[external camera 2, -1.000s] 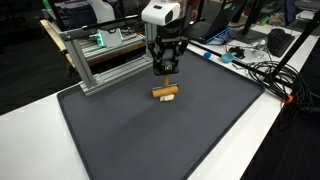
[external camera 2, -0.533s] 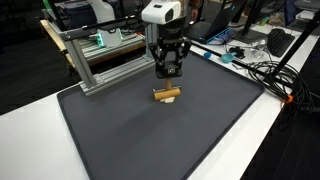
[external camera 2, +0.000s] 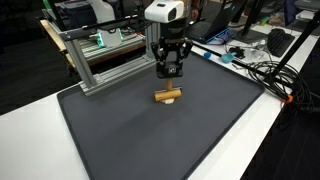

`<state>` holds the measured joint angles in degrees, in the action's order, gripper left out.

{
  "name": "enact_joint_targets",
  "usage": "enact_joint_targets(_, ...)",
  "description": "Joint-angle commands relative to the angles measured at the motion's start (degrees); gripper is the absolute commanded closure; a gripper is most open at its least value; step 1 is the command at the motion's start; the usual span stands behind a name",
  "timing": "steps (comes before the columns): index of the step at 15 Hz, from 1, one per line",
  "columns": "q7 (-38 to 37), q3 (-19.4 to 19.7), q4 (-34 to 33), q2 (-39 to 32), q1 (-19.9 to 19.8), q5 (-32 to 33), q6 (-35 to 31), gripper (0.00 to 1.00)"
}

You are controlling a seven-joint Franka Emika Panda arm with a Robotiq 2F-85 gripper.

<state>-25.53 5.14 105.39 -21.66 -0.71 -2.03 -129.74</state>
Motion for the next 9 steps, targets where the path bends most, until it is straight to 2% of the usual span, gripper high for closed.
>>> enact_joint_targets(1, 4.12, -0.53, -0.3, -0.49, 0.07, -0.18, 7.4, 0.78)
enact_joint_targets(5, 8.95, -1.51, -1.03, -0.76, -0.4, -1.32, 13.06, 0.78)
enact_joint_targets(9, 9.2, -1.27, -0.73, -0.67, -0.25, -1.4, 12.3, 0.78)
